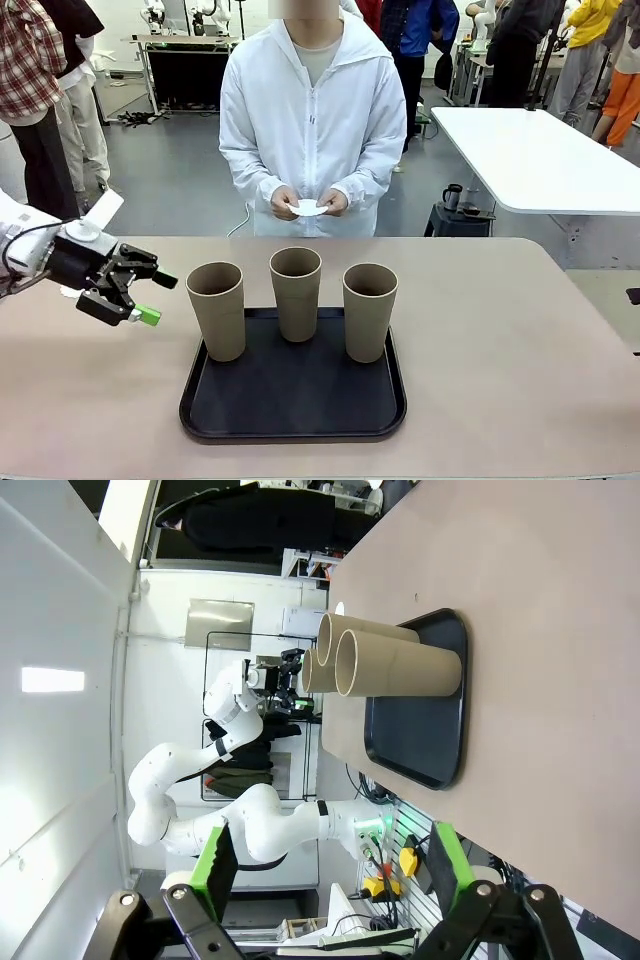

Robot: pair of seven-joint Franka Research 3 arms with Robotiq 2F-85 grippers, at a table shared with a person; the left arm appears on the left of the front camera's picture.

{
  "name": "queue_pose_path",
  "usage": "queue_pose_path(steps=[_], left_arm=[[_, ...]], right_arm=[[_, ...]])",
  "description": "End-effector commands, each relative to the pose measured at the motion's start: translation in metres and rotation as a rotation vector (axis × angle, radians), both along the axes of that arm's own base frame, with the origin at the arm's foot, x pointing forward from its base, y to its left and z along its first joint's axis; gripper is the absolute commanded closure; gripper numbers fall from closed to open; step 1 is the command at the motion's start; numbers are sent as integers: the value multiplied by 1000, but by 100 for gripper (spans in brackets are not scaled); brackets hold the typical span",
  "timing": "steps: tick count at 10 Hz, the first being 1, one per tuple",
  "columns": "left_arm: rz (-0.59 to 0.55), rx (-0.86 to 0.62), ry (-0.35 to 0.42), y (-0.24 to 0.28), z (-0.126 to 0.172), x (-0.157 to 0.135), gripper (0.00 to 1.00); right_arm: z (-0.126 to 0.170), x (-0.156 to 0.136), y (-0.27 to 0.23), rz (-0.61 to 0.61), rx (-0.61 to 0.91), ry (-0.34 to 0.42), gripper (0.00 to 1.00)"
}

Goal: Place coasters on the table and set cups on them.
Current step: Pick up one Reusable plastic cup and place it on a coaster set by the human.

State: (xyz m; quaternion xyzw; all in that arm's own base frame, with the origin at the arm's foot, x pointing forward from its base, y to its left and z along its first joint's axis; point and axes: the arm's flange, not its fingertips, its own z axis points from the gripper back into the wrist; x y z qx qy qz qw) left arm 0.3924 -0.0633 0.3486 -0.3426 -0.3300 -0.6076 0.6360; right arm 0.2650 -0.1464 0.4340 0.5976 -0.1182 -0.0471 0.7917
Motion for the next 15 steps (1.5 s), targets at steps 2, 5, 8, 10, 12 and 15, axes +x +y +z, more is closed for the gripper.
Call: queue_pose_path(steps=[2, 5, 8, 10, 12, 15], left_arm=[[-9, -47, -15, 2, 6, 8, 0], [22, -9, -25, -9, 15, 4, 0], [-4, -7, 8, 0, 9, 6, 0], [-4, -7, 8, 0, 9, 6, 0], [3, 3, 9, 0, 9, 6, 0], [-78, -175, 80, 14, -22, 35, 0]], right_arm=[[1, 2, 0, 0, 16, -12, 0], [1, 2, 0, 0, 16, -12, 0], [1, 2, 0, 0, 16, -12, 0], [1, 2, 0, 0, 16, -12, 0], [1, 2, 0, 0, 16, -12, 0], [1, 2, 0, 0, 16, -12, 0]])
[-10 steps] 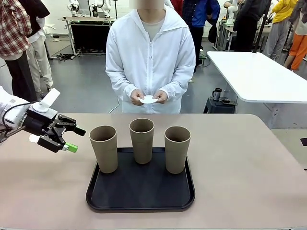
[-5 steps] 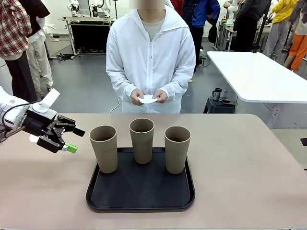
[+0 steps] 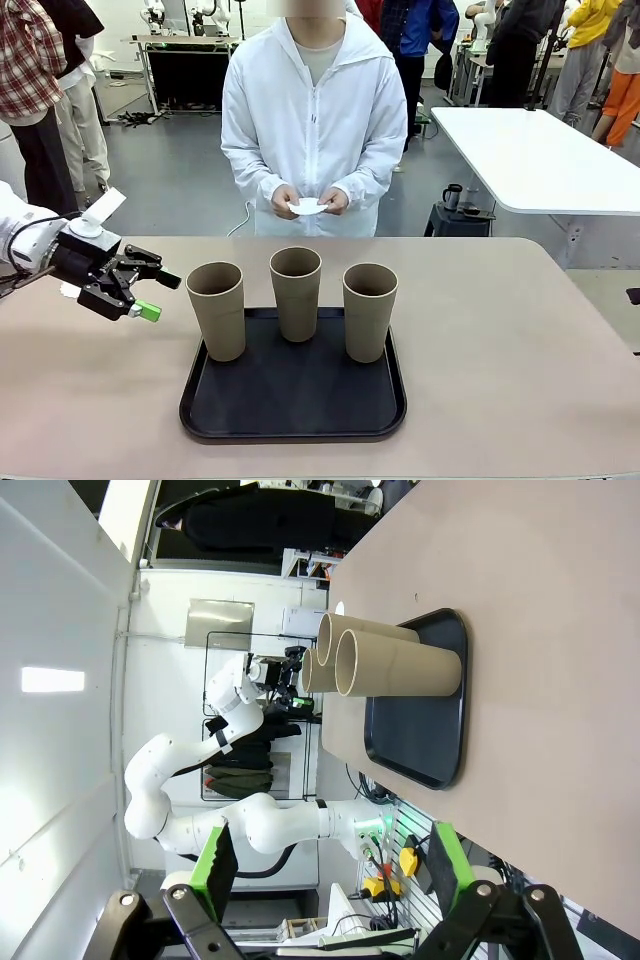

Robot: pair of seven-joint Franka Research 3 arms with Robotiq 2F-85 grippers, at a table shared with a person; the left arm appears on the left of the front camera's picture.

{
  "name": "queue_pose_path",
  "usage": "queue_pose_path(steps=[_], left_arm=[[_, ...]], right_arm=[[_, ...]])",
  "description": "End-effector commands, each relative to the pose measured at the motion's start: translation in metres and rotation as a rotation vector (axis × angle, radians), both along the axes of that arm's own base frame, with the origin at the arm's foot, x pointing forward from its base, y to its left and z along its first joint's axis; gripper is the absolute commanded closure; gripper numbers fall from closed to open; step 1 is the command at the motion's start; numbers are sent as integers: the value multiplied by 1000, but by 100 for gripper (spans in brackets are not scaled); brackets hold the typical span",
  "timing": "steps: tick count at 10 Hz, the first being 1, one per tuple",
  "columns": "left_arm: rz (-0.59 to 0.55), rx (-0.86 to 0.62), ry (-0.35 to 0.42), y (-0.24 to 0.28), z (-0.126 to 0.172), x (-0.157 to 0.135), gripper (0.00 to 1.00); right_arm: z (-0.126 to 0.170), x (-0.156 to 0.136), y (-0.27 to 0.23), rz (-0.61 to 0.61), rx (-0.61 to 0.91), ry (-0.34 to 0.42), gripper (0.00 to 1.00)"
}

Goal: Place coasters on the table and set cups on them.
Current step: Pick up one Reusable plastic cup and place it on a coaster set by the human.

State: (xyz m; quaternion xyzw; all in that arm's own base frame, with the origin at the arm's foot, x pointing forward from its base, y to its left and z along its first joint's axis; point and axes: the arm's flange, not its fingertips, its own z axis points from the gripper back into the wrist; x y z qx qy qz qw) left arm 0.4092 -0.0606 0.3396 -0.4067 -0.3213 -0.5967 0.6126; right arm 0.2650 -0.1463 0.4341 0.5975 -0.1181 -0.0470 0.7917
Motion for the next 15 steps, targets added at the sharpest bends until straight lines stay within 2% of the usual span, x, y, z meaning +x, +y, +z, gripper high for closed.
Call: queue_pose_path(steps=[1, 4, 8, 15], left_arm=[[-25, -107, 20, 18, -27, 22, 0], [-5, -171, -27, 26, -55, 33, 0], [-29, -241, -97, 13, -75, 29, 0], [-77, -286, -60, -23, -80, 34, 0]], right_arm=[[1, 2, 0, 0, 16, -12, 0], [1, 2, 0, 0, 16, -12, 0], [1, 2, 0, 0, 16, -12, 0], [1, 2, 0, 0, 16, -12, 0]])
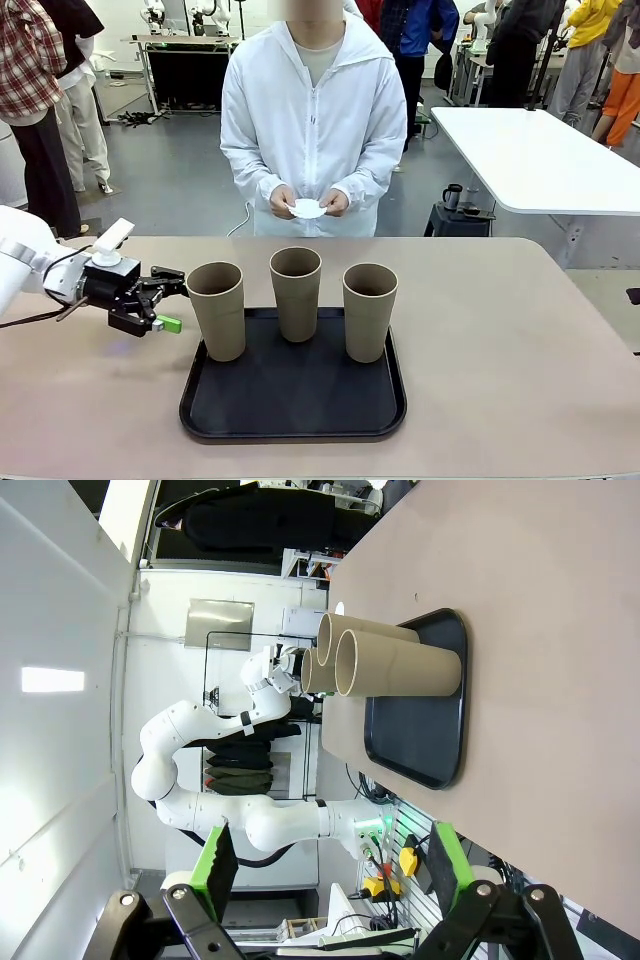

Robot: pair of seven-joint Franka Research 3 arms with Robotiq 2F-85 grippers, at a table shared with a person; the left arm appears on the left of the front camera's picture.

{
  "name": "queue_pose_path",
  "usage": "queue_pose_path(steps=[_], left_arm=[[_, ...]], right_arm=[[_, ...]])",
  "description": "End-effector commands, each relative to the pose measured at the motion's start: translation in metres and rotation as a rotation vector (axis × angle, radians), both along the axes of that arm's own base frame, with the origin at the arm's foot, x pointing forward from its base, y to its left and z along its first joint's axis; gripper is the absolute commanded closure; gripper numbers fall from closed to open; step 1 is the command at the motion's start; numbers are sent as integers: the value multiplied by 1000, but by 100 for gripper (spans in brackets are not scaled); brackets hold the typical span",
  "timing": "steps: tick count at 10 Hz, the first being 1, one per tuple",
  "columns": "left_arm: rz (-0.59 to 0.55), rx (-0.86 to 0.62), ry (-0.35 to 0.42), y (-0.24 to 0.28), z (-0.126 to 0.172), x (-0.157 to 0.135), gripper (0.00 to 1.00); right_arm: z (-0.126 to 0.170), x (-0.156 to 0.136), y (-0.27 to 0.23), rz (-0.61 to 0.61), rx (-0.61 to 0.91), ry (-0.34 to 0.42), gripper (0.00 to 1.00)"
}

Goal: Place coasters on the table and set cups on them.
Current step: Pick up one Reusable plastic cup and place it on a coaster set by the human.

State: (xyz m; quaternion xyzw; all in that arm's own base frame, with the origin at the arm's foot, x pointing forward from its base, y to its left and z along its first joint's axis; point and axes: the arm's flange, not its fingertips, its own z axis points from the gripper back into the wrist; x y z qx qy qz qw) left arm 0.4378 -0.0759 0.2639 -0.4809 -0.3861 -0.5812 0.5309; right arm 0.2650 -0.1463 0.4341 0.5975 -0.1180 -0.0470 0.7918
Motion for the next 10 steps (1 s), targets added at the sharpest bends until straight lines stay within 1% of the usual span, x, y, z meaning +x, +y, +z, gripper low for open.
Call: queue_pose_path(steps=[1, 5, 10], left_arm=[[-14, -47, -21, -13, -7, 8, 0], [-49, -55, -20, -30, -14, 12, 0], [-82, -55, -20, -54, -18, 5, 0]], right_arm=[[1, 2, 0, 0, 16, -12, 0], [1, 2, 0, 0, 16, -12, 0], [1, 2, 0, 0, 16, -12, 0]])
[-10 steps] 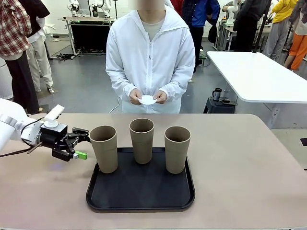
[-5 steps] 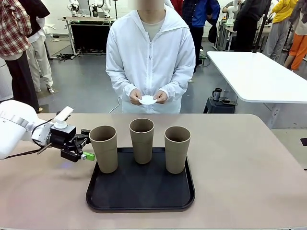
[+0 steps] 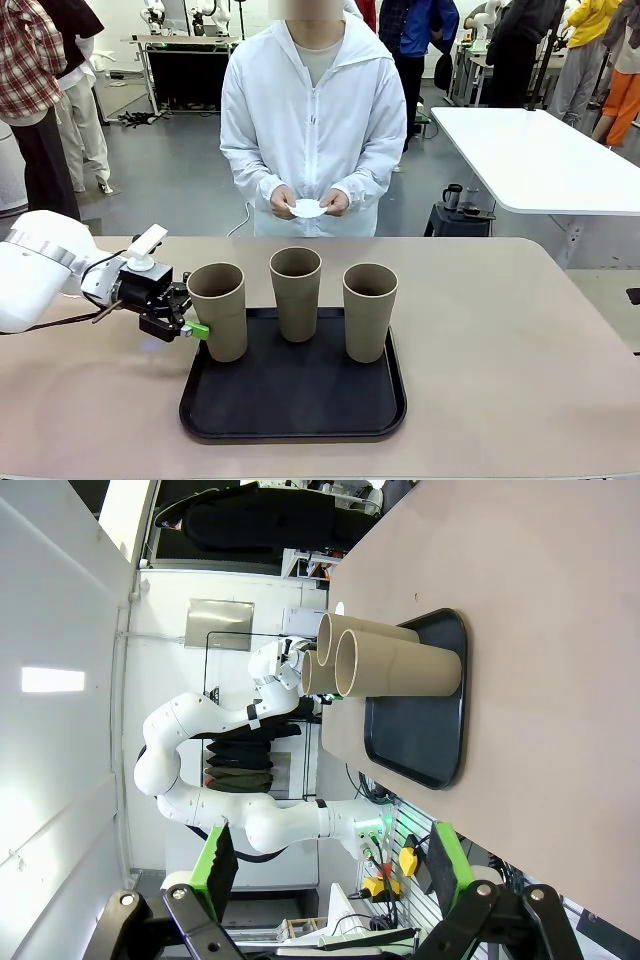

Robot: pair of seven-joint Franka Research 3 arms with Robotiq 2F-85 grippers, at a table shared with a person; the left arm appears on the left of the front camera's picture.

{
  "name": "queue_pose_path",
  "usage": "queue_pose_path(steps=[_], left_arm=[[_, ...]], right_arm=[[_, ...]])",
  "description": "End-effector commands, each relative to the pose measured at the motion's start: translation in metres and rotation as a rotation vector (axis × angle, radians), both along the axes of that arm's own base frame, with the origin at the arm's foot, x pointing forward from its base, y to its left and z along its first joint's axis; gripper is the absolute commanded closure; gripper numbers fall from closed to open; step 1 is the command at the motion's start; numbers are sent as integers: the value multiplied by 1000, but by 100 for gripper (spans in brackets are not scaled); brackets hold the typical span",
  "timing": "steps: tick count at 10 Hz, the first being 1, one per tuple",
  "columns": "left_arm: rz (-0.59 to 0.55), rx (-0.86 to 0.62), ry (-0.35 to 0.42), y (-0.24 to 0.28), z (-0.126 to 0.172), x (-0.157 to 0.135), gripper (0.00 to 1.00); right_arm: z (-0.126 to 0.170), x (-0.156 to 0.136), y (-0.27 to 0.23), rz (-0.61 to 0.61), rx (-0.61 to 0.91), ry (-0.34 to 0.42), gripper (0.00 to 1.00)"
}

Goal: Place coasters on the table and set cups on them.
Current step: Pick up one Reusable plastic cup and place it on a coaster set by the human.

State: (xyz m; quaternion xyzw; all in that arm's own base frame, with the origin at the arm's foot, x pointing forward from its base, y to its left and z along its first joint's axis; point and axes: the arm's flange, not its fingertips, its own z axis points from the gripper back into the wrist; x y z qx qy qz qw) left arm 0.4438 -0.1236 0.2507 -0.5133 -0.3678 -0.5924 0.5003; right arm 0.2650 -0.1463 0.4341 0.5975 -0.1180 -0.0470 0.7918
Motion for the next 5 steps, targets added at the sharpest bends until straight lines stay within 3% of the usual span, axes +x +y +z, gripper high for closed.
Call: queue_pose_path(steps=[1, 2, 3, 4, 5], left_arm=[[3, -23, -44, -11, -5, -2, 0], [-1, -28, -48, -14, -5, -3, 0], [-5, -42, -55, -14, -6, -3, 17], [-1, -38, -56, -14, -6, -3, 56], [1, -41, -56, -15, -5, -3, 73]], right_arm=[[1, 2, 0, 0, 16, -12, 0], [1, 2, 0, 0, 16, -12, 0], [1, 2, 0, 0, 16, -12, 0], [1, 2, 0, 0, 16, -12, 0], [1, 2, 0, 0, 16, -12, 0]])
